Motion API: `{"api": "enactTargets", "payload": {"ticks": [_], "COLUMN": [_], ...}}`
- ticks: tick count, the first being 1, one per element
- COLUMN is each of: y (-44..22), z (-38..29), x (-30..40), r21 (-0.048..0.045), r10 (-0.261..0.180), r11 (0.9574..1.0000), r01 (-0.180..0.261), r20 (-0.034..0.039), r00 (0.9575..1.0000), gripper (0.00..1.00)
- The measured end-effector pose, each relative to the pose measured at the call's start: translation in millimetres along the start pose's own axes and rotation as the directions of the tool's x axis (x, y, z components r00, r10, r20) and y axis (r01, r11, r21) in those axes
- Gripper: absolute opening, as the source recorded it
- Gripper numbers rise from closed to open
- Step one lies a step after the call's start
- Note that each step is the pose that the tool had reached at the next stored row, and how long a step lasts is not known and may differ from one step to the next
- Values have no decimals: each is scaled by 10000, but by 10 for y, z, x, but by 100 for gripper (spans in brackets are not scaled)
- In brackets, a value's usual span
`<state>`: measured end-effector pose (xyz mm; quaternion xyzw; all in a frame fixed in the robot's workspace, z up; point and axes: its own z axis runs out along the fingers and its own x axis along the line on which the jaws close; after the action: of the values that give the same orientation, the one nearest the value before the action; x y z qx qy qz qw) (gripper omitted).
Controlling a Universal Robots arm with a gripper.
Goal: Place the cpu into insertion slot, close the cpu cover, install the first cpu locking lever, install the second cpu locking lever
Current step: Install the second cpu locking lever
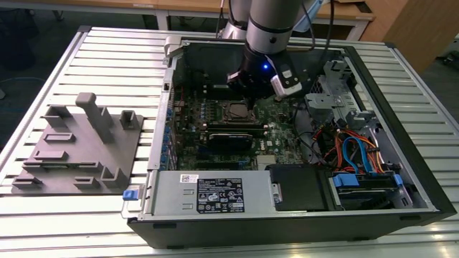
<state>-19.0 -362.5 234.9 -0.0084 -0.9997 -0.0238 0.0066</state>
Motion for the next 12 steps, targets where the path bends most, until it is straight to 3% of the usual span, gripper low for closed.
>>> {"api": "enactTargets", "payload": {"ticks": [6,8,12], "y": [-55,-63,-74], "z": [-3,-3,-4], "x": [-1,-1,-1], "r21": [2,-22,-235], "r10": [0,1,-1], "r11": [10000,10000,9997], "r01": [0,-1,-1], "r20": [-3,-40,-84], "r00": [10000,10000,10000], "gripper": [10,10,10]}}
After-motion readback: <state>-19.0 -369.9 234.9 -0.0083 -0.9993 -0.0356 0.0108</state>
